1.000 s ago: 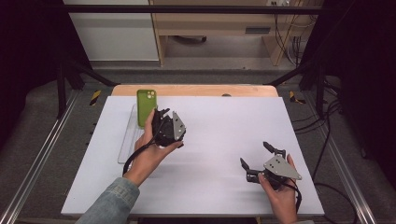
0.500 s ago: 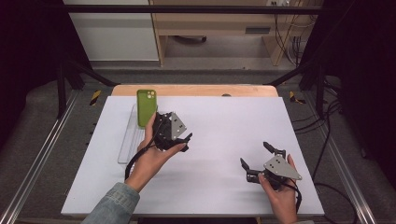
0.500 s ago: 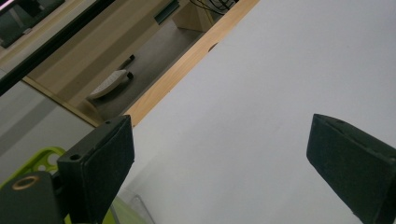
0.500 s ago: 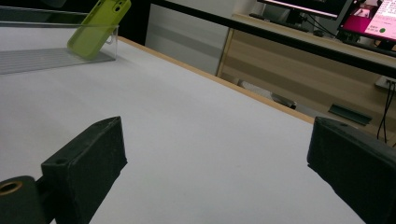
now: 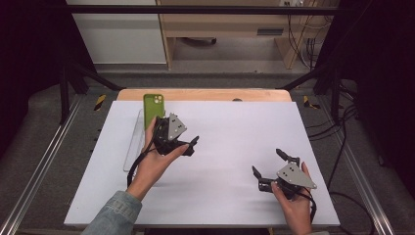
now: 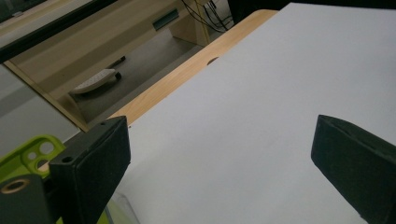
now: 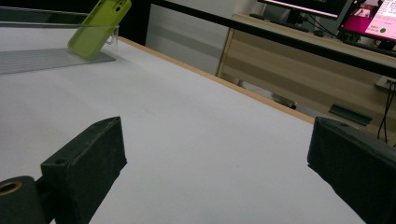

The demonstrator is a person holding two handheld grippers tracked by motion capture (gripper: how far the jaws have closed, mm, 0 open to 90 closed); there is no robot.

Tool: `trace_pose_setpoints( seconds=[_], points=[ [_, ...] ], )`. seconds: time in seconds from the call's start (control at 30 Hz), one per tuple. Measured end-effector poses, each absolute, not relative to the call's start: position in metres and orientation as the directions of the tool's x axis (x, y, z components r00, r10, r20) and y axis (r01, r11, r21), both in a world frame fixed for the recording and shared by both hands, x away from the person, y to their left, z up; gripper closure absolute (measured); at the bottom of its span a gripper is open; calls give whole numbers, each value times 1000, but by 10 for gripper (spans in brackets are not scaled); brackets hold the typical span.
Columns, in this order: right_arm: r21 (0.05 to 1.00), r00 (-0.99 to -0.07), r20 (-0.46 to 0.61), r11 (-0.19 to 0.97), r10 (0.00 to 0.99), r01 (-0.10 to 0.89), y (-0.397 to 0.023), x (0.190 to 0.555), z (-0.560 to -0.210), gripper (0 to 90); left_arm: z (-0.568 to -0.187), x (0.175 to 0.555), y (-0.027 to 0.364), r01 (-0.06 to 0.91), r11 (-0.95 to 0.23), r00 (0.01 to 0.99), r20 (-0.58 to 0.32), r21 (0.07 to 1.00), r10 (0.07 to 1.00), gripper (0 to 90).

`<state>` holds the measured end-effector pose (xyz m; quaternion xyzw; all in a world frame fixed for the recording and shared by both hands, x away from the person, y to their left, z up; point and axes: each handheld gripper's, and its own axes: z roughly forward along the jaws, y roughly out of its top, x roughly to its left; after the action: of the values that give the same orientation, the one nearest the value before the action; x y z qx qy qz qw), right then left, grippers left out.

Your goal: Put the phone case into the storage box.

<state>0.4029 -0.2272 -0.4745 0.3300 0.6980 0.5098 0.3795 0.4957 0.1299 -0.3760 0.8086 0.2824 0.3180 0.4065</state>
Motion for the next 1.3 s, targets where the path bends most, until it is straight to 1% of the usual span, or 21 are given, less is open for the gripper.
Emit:
trace_pose_setpoints(
  seconds=[0.37,0.43,0.7,0.8,1.03,1.3],
  points=[
    [962,-491,-184,258,852,88,-228,403,-475,44,-369,496,155,194,-434,626,230,880,745,31],
    [963,-488,-183,256,853,85,-228,403,-475,44,-368,495,162,197,-399,621,201,895,758,32],
    [963,-490,-183,256,852,86,-228,403,-475,44,-365,495,174,193,-381,609,194,904,769,32],
    [963,-489,-182,255,853,88,-228,403,-475,44,-365,496,180,195,-349,621,160,917,768,36],
    [963,-489,-180,254,854,89,-228,403,-475,44,-365,495,192,182,-323,606,153,929,780,36],
    [963,-489,-180,255,853,90,-228,403,-475,44,-365,491,205,154,-262,601,120,953,790,34]
  ],
)
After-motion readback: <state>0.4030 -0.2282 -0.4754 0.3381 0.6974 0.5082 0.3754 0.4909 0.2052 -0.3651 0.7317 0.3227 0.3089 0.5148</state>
